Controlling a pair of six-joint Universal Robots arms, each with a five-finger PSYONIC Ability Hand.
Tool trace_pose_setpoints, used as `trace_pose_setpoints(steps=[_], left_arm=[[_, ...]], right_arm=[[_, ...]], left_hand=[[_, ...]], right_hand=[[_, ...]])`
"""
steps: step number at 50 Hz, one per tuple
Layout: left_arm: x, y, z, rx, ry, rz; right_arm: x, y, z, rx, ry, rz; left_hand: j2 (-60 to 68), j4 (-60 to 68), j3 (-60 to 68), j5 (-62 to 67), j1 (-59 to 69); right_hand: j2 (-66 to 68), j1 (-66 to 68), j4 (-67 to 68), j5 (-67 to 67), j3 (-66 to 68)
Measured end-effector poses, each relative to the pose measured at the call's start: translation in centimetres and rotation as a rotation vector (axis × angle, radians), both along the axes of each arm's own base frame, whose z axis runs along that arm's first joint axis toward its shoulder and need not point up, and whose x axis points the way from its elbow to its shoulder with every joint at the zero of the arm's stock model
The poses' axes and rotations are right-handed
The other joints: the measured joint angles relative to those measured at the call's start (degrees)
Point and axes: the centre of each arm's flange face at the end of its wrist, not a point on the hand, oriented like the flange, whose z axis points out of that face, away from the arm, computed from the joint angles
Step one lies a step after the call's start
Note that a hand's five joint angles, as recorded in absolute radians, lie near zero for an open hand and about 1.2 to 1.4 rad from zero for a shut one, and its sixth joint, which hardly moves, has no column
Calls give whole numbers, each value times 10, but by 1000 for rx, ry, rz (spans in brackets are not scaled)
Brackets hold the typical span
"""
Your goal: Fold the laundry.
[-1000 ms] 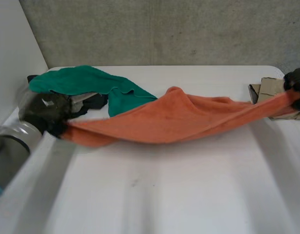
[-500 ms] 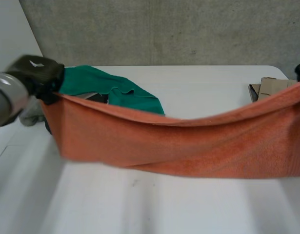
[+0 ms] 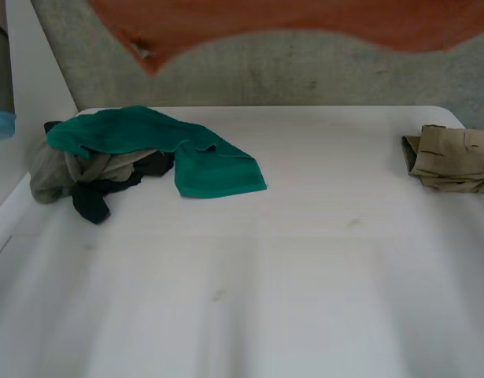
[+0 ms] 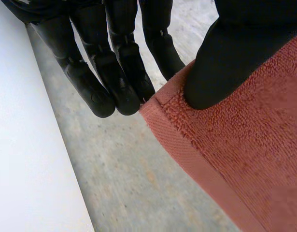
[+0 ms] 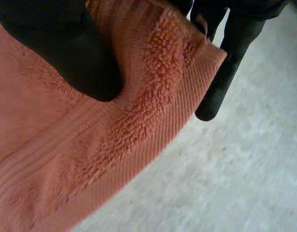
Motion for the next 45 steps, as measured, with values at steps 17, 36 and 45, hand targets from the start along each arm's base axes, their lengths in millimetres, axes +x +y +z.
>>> trace_pose_setpoints(steps=[17, 36, 45], left_arm=[[17, 53, -202, 642, -321, -60], [52, 193, -229, 1226, -897, -106], [36, 155, -212, 1090, -845, -104]], right_arm=[[11, 27, -181, 939, 195, 81], [-43, 108, -201, 1424, 763, 102], [-41, 81, -213, 1317, 682, 60]], left_hand=[[0, 0, 0, 0, 0], [0, 0, 0, 0, 0], [0, 0, 0, 0, 0]], right_hand=[[0, 0, 0, 4, 0], [0, 0, 0, 5, 0], [0, 0, 0, 6, 0]])
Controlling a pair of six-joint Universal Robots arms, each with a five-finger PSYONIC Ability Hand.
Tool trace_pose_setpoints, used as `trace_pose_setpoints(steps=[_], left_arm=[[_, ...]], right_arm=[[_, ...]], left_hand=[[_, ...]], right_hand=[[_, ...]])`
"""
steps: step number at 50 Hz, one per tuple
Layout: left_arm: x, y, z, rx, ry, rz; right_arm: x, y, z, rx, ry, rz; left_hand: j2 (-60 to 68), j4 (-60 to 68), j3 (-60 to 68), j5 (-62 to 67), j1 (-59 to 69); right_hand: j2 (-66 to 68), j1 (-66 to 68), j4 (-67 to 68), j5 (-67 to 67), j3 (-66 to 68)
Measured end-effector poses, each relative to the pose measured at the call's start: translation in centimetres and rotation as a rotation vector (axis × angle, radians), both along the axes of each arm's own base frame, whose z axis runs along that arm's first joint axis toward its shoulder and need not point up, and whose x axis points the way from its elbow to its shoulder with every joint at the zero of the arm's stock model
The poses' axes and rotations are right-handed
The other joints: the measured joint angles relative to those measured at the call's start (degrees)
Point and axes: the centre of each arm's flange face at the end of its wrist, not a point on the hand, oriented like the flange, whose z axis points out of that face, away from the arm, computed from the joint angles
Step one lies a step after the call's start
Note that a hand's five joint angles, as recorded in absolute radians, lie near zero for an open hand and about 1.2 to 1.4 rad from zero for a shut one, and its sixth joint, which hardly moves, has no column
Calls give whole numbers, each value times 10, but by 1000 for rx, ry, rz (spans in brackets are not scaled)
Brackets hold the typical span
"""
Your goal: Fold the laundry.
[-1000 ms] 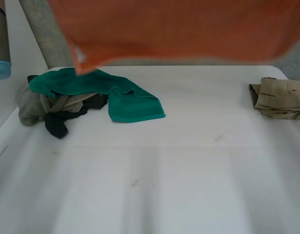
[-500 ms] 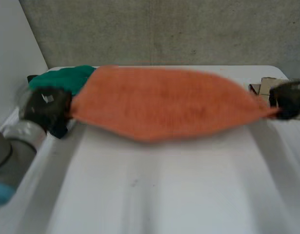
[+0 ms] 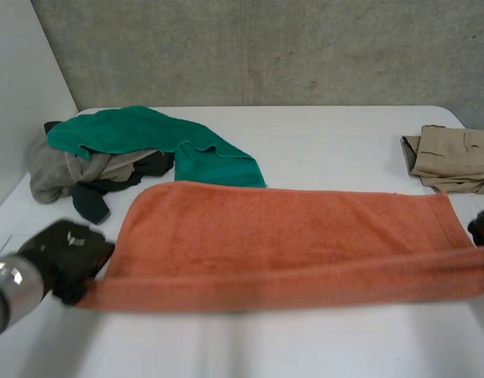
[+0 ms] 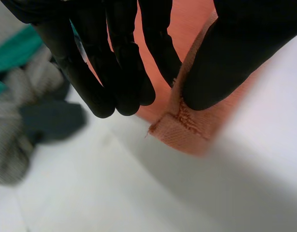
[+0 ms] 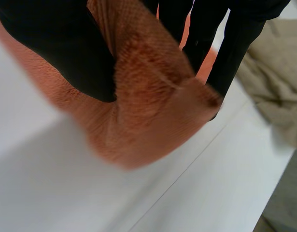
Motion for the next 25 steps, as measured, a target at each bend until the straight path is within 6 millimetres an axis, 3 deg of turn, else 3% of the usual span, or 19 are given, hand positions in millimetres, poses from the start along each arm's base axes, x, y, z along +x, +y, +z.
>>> trace_pose_setpoints(steps=[2, 4, 8, 10, 16, 22, 23, 24, 25], left_arm=[[-6, -12, 1, -41, 14, 5], [-21, -40, 0, -132, 44, 28], [-37, -69, -3, -223, 67, 59], [-50, -92, -6, -288, 77, 83], [-72, -128, -18, -358, 68, 85], [-92, -152, -30, -395, 52, 54], [-94, -154, -31, -398, 51, 51], [-98, -159, -34, -404, 48, 44], [-100, -160, -35, -406, 47, 42]], right_arm=[[2, -7, -4, -32, -17, -13], [9, -23, -13, -99, -58, -37], [16, -38, -22, -164, -96, -52], [23, -51, -29, -224, -115, -56], [32, -75, -40, -323, -103, -60], [36, -94, -48, -377, -68, -76], [36, -95, -48, -379, -65, -77], [37, -99, -51, -386, -59, -79], [38, -100, -52, -387, -57, -79]], left_hand=[[0, 0, 0, 0, 0], [0, 0, 0, 0, 0], [0, 0, 0, 0, 0], [0, 0, 0, 0, 0], [0, 0, 0, 0, 0], [0, 0, 0, 0, 0], [0, 0, 0, 0, 0], [-3, -3, -3, -3, -5], [-52, -45, -51, -36, -44]], right_hand=[[0, 0, 0, 0, 0], [0, 0, 0, 2, 0], [0, 0, 0, 2, 0], [0, 0, 0, 2, 0], [0, 0, 0, 2, 0], [0, 0, 0, 2, 0], [-11, -16, -11, -9, -11], [-174, -168, -157, -158, -170], [-221, -215, -202, -205, -205]])
